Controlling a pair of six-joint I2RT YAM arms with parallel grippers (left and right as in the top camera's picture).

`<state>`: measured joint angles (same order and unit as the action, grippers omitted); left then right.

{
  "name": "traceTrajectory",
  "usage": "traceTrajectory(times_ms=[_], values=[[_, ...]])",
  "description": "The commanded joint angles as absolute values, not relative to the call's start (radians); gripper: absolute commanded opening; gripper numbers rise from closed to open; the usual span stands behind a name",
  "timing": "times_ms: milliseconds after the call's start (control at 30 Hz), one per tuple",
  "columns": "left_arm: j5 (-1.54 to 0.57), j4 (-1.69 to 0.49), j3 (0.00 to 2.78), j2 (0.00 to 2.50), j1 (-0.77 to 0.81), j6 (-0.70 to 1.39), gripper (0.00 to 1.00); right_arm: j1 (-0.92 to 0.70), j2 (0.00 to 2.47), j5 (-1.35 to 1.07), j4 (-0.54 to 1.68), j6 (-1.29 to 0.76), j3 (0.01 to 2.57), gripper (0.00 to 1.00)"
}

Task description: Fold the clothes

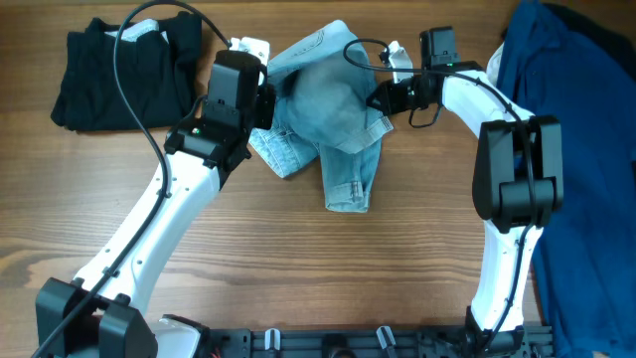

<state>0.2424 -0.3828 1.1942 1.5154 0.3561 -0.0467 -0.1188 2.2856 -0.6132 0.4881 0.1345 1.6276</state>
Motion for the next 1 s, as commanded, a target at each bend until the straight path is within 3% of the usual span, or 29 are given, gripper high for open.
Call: traceTrajectory(times_ms=[0, 133, 367, 733, 967], values=[[0.260, -0.380, 1.205, 1.511, 0.350, -0.037, 0.04, -0.098, 2.304, -0.627, 0.472, 0.082, 1.636, 0.04], [0.261, -0.387, 1.205, 1.511, 0.349, -0.037, 0.04, -0.055, 2.244, -0.630, 0.499, 0.062, 1.652, 0.04], [0.334, -0.374, 1.206, 1.443, 0.303, -0.036, 0.04, 0.042, 1.890, -0.507, 0.575, 0.066, 1.652, 0.04], [0.331, -0.345, 1.303, 1.318, 0.266, -0.049, 0.04, 0.058, 1.592, -0.338, 0.709, 0.131, 1.685, 0.04], [0.331, -0.348, 1.450, 1.064, 0.412, -0.049, 0.04, 0.199, 1.208, -0.281, 0.862, 0.121, 1.799, 0.04]])
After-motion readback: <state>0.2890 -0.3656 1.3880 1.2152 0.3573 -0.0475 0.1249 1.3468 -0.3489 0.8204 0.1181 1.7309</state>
